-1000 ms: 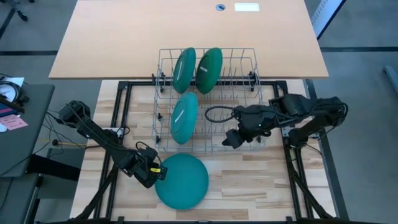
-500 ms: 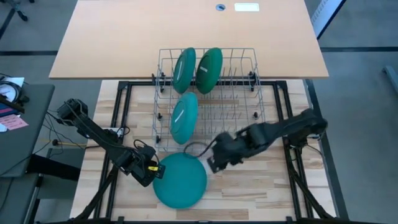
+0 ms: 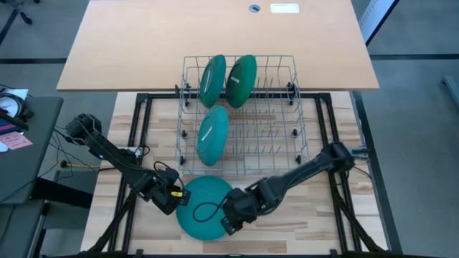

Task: Sort dishes
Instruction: Put the blue plate into the dish rack

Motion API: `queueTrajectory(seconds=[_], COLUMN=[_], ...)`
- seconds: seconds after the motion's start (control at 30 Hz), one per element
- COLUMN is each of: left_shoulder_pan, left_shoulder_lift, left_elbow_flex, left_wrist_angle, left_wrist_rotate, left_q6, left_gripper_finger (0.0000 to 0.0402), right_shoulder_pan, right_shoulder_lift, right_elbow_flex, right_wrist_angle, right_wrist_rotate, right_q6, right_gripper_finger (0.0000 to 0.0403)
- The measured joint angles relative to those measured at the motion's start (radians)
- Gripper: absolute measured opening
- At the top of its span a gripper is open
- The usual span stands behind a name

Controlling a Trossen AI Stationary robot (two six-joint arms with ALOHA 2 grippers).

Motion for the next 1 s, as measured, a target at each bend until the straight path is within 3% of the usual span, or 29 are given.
queueTrajectory(seconds=[0.23, 0.5, 1.0], left_shoulder_pan=[0.000, 0.000, 0.000], left_shoulder_lift=[0.000, 0.000, 0.007], left_elbow_flex=[0.000, -0.006, -0.006], left_wrist_angle=[-0.007, -0.056, -0.045], left_wrist_rotate=[-0.003, -0.023, -0.052], left_q6=[0.080, 0.102, 0.117], left_gripper_finger=[0.0000, 0.0000, 0.0000], right_shoulder_pan=[0.008, -0.012, -0.061], right_shoulder_lift=[0.105, 0.185, 0.184], right_elbow_flex=[-0.002, -0.001, 0.000], right_wrist_angle=[0.036, 0.060, 0.042], right_wrist_rotate=[0.018, 0.013, 0.027], right_q6=[0.193, 0.195, 0.186], right_gripper_finger=[0.0241, 0.0243, 0.0218])
